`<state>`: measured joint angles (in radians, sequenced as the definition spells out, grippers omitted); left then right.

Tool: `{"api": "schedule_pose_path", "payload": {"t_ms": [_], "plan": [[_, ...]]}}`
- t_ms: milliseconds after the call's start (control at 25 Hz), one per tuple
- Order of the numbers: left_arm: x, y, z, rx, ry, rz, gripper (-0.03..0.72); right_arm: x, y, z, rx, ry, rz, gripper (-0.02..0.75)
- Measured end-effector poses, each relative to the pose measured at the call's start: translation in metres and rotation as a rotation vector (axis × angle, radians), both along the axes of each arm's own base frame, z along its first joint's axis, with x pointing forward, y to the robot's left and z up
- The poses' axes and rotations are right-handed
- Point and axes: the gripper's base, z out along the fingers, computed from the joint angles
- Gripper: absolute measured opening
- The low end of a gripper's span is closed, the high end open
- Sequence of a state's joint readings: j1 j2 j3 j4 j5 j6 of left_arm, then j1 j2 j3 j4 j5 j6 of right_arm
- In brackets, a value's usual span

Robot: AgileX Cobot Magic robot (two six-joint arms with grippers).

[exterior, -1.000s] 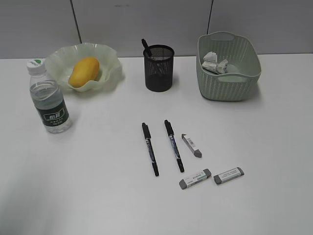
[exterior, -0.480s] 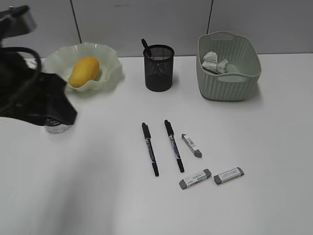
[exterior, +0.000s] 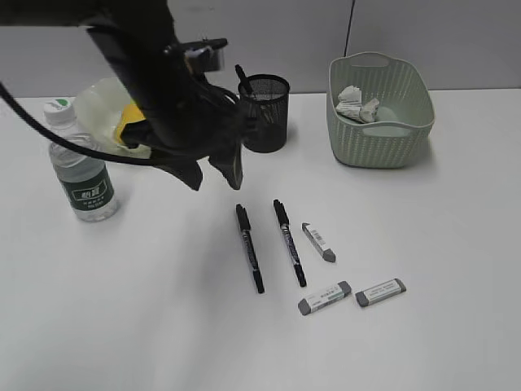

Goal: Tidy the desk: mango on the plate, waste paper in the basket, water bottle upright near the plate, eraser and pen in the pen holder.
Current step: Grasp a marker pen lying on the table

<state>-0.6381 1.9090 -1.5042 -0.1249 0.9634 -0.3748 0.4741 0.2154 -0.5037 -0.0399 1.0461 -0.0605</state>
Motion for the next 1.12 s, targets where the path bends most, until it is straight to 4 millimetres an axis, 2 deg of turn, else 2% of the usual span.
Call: {"api": "schedule_pose_path", "payload": {"t_ms": [120, 240, 560, 800, 1120], "plan": [[0.017, -0.007, -0.021, 0.070, 0.035, 0.046, 0.428, 0.000, 0.000, 0.000, 0.000, 0.000, 0.000, 0.403], [0.027, -0.014, -0.040, 0.065, 0.055, 0.124, 0.428, 0.000, 0.000, 0.000, 0.000, 0.000, 0.000, 0.401], [0.036, -0.024, -0.085, 0.053, 0.118, 0.227, 0.428, 0.000, 0.000, 0.000, 0.007, 0.003, -0.007, 0.400], [0.042, -0.026, -0.097, 0.035, 0.096, 0.272, 0.428, 0.000, 0.000, 0.000, 0.011, 0.004, -0.014, 0.400], [0.046, -0.028, -0.101, 0.013, 0.062, 0.286, 0.428, 0.000, 0.000, 0.000, 0.015, 0.004, -0.017, 0.399]]}}
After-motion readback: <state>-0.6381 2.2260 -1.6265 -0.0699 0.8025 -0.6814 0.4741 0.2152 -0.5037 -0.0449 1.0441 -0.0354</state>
